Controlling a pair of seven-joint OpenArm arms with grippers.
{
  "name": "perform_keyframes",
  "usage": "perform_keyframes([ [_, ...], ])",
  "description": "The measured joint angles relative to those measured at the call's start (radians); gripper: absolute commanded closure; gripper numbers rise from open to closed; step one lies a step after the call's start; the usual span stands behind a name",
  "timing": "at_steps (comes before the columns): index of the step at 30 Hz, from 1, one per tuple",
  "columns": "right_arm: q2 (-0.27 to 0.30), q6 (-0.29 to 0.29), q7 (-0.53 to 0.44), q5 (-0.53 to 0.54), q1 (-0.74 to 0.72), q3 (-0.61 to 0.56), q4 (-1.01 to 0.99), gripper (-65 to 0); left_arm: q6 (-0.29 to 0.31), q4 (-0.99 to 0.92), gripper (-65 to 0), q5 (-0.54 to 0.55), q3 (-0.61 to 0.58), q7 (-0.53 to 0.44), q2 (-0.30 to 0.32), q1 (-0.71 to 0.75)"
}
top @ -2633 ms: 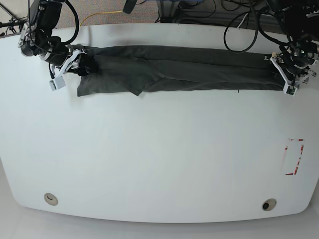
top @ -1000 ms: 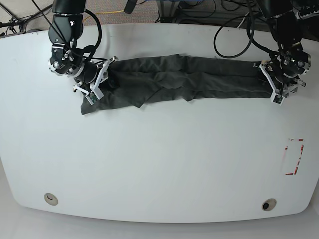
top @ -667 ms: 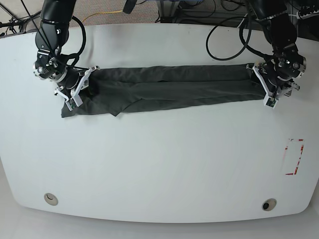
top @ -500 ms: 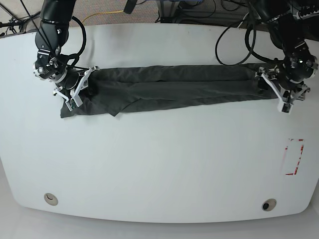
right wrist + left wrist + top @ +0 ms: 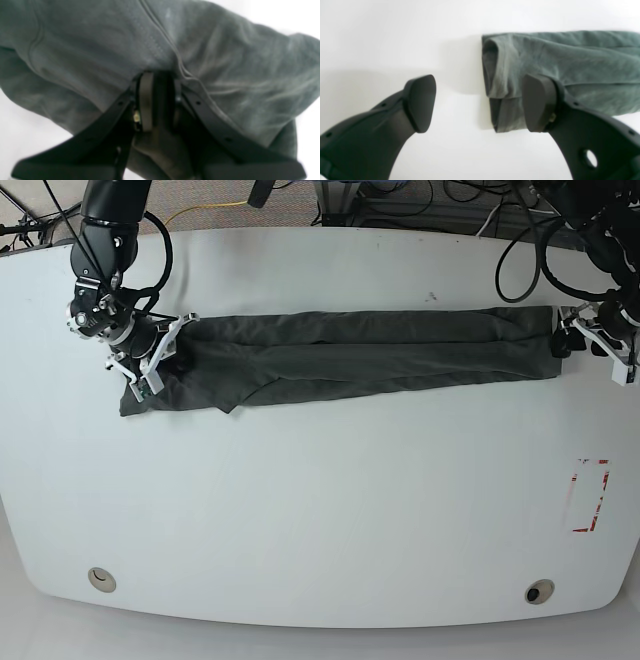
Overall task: Fold the T-shirt properly
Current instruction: 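Pull the long folded strip taut between both grippers, then grasp the strip end with the left gripper and fold it toward the right gripper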
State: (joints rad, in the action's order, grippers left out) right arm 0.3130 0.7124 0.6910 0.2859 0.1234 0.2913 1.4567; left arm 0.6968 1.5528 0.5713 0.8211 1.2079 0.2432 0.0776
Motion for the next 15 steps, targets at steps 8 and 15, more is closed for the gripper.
perform_keyframes([
  [8, 0.008, -0.005, 0.013, 0.053, 0.006, 0.003, -0.005, -10.3, 0.0, -0.058, -50.1, 0.079, -0.006, -0.001, -0.004, 0.016],
  [15, 0.005, -0.005, 0.016, 0.055, 0.006, 0.003, -0.005, -10.3, 0.0, -0.059, -50.1, 0.092, -0.071, -0.005, -0.008, 0.014],
])
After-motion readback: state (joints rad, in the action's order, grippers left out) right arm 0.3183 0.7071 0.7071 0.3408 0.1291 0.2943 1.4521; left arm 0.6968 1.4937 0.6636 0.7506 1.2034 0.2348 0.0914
